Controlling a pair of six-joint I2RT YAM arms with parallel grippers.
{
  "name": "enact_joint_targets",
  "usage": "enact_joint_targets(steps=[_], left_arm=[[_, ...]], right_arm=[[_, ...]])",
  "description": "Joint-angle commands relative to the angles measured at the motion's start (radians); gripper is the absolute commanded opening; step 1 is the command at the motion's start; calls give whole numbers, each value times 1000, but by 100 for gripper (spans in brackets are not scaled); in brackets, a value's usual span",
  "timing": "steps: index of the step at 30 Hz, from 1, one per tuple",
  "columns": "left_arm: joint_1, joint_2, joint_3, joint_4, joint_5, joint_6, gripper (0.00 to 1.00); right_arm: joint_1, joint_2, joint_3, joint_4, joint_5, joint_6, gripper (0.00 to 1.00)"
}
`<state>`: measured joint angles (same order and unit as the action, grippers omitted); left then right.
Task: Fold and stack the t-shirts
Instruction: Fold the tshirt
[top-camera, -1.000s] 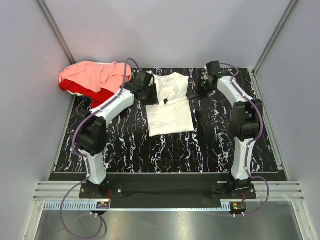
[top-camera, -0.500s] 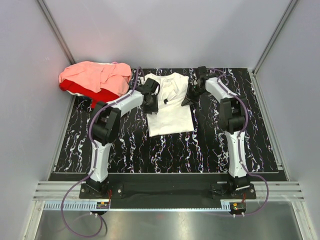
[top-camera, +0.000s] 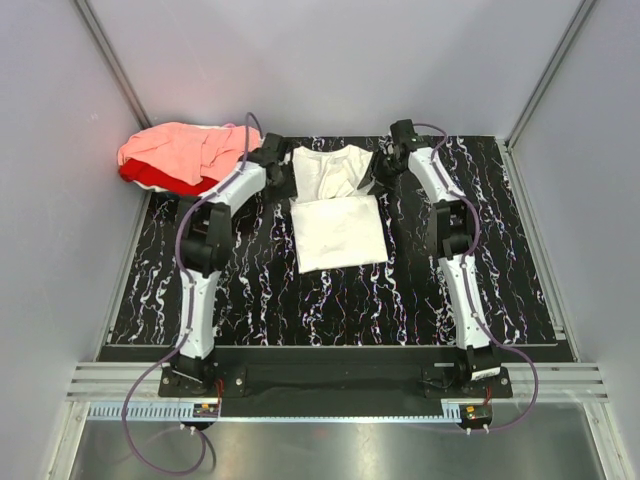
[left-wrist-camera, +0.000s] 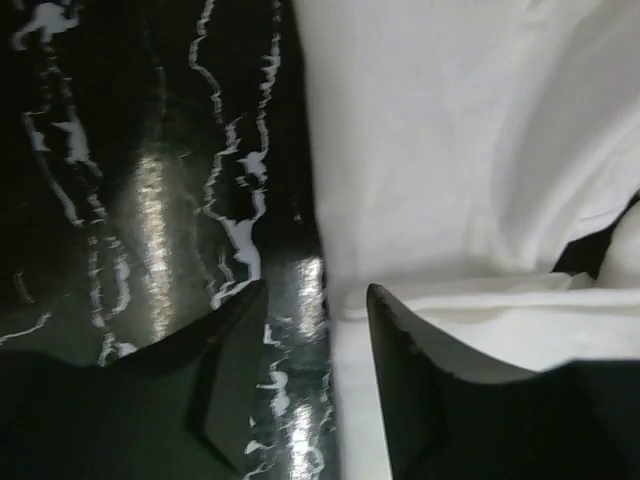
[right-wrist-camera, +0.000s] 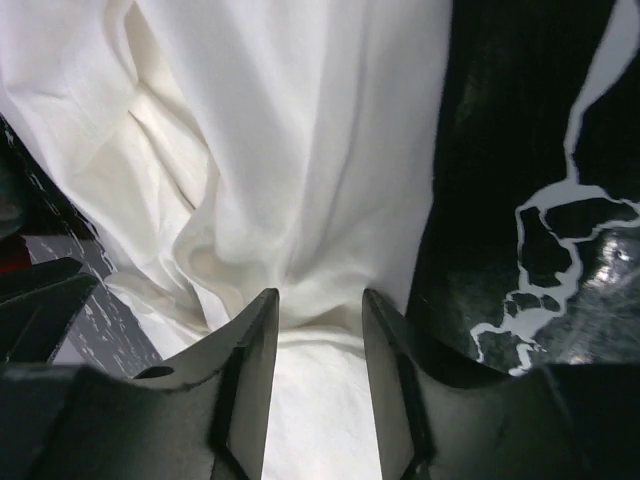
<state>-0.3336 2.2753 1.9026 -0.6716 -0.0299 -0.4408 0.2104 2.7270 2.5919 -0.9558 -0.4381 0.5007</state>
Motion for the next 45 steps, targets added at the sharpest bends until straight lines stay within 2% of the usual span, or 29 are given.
enact_joint_targets(steps=[1, 2, 3, 5, 6, 8, 11, 12, 13, 18, 21, 24, 34, 38, 43, 45], left_arm=[[7, -222, -138, 96, 24, 7, 55], [5, -268, -195, 149, 24, -13, 59], [4, -311, -286, 167, 53, -24, 66], [-4, -417, -377, 208, 71, -64, 67], [-7, -450, -470, 227, 85, -78, 68], [-21, -537, -563, 282, 122, -119, 69], [-44, -632, -765, 358, 168, -173, 69], [-53, -652, -798, 374, 182, -185, 69], [-73, -684, -830, 389, 189, -197, 69], [-117, -746, -1042, 541, 243, -286, 69], [-122, -755, -1123, 632, 277, -338, 67], [-139, -744, -1133, 638, 263, -351, 67], [-171, -717, -1172, 649, 216, -383, 65], [-183, -701, -1186, 635, 182, -400, 64], [-191, -662, -1180, 647, 173, -409, 61], [-194, -652, -1179, 650, 167, -411, 58]], right_arm=[[-22, -160, -91, 59, -25, -13, 56], [-25, -270, -163, 96, -21, -16, 58], [-26, -324, -302, 130, -5, -13, 60], [-34, -441, -409, 199, -2, -11, 64], [-35, -466, -476, 198, 1, -20, 64], [-37, -536, -542, 169, 3, -33, 64], [-40, -660, -747, 190, 13, -62, 64], [-42, -696, -880, 215, 7, -62, 64], [-43, -726, -939, 254, 4, -60, 64], [-48, -855, -1261, 356, -79, -57, 60], [-48, -877, -1366, 388, -105, -62, 57], [-49, -871, -1414, 413, -108, -68, 55], [-49, -794, -1417, 446, -97, -73, 53], [-49, -783, -1418, 459, -97, -68, 48], [-49, -770, -1402, 457, -99, -67, 35], [-49, -765, -1399, 456, -99, -70, 34]])
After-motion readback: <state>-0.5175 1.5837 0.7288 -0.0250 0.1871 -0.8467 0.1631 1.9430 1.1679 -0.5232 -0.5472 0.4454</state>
